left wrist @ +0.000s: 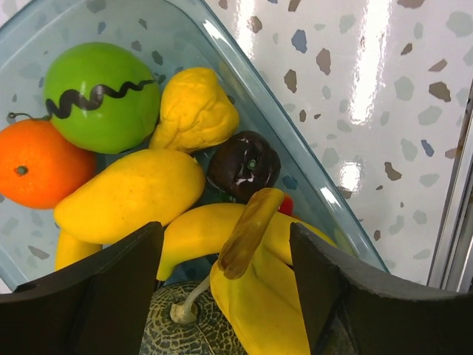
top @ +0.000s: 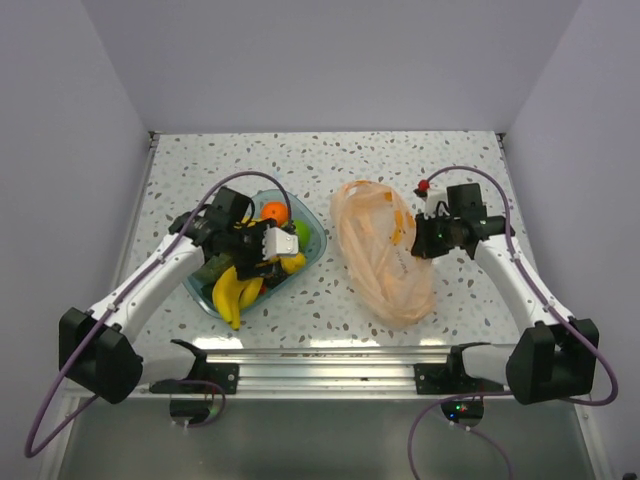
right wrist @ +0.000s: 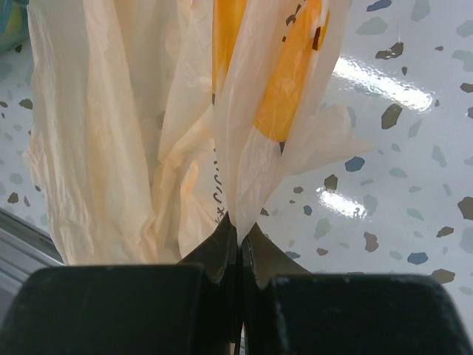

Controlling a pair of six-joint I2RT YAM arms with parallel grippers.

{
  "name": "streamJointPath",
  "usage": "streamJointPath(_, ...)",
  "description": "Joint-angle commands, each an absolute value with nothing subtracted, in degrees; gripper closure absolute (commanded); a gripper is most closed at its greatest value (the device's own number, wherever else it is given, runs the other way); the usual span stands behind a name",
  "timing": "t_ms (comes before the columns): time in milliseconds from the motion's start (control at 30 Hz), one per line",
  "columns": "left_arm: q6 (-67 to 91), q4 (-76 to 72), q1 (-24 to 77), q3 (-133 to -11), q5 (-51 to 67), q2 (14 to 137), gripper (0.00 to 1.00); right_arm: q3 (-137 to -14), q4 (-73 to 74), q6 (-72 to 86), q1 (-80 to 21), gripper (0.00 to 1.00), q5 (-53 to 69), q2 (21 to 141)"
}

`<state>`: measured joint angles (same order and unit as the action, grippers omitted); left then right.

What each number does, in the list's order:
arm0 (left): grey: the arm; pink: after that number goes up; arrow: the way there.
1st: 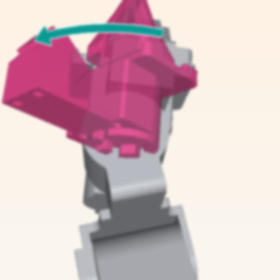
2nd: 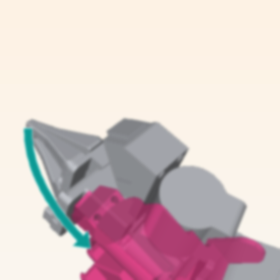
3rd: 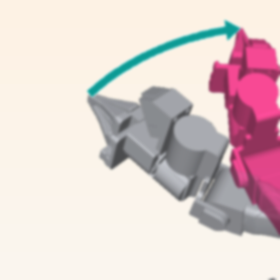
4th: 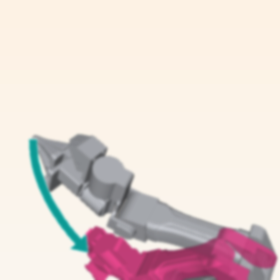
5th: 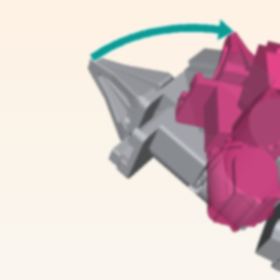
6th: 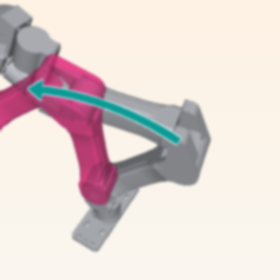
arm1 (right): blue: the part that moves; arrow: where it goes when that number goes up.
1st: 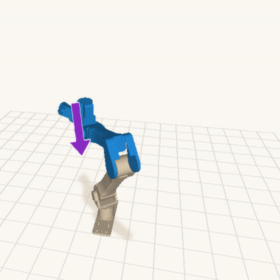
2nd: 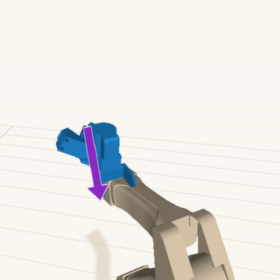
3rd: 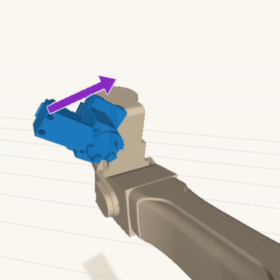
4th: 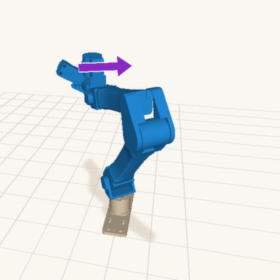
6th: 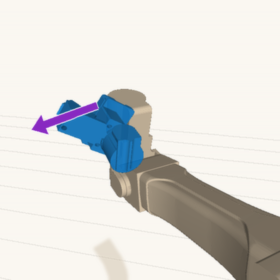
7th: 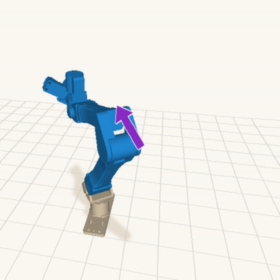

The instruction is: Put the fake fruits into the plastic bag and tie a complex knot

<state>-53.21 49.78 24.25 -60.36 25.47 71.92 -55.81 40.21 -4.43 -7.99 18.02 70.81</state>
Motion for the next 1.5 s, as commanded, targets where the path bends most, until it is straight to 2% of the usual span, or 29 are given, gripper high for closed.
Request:
streamJointPath(0,-59.93,48.69,26.1,-59.24,21.89,72.33,0.28,-55.55,38.14,-2.99,-8.26,1.0,21.09,71.63)
streamJointPath(33,-60.46,48.6,26.28,-59.06,21.45,72.68,0.33,-55.63,38.14,-2.99,-8.35,1.0,21.09,71.89)
streamJointPath(100,-61.17,48.69,26.89,-58.89,20.39,73.3,0.36,-55.81,38.41,-2.9,-8.26,1.0,21.36,71.98)
streamJointPath(200,-61.7,49.48,28.12,-58.97,19.16,74.27,0.5,-55.37,37.97,-2.81,-8.26,1.0,23.19,71.72)
streamJointPath(233,-61.87,50.18,28.3,-59.15,18.81,74.53,0.6,-54.94,37.79,-2.55,-8.35,1.0,23.64,71.63)
streamJointPath(267,-61.96,50.62,28.47,-60.11,18.63,74.71,0.67,-54.76,37.44,-2.55,-8.26,1.0,23.9,71.54)
streamJointPath(300,-61.88,51.15,28.48,-60.9,18.89,74.71,0.86,-54.58,37.27,-2.55,-8.35,1.0,24.34,71.63)
streamJointPath(333,-61.7,52.28,28.48,-61.78,19.16,74.62,0.95,-54.41,37.0,-2.37,-8.26,1.0,24.52,71.8)
streamJointPath(367,-60.57,52.82,28.48,-64.22,20.47,74.53,1.0,-54.23,36.91,-2.37,-8.26,1.0,24.87,71.89)
streamJointPath(600,-47.31,52.22,28.48,-79.88,33.91,73.65,1.0,-53.09,35.33,-1.93,-8.35,1.0,28.83,73.04)
streamJointPath(767,-26.17,32.91,29.35,-80.87,41.21,71.9,1.0,-53.17,35.16,-1.76,-8.26,1.0,33.47,73.56)
streamJointPath(800,-22.88,23.65,29.88,-77.73,41.22,70.59,1.0,-53.17,35.24,-1.76,-8.26,1.0,34.01,73.74)
streamJointPath(1000,0.33,-7.16,34.8,-68.91,31.57,71.36,1.0,-53.26,35.86,-1.76,-8.35,1.0,37.97,74.97)
streamJointPath(1133,4.66,-13.17,41.46,-68.2,23.84,78.55,1.0,-53.26,36.21,-2.02,-8.26,1.0,39.9,77.07)
streamJointPath(1233,4.92,-15.99,44.64,-69.26,23.38,84.45,1.0,-53.44,36.21,-2.02,-8.26,1.0,38.76,77.87)
streamJointPath(1467,0.81,-21.53,45.53,-69.35,22.33,95.62,1.0,-54.32,38.49,-3.25,-8.17,1.0,36.83,79.98)
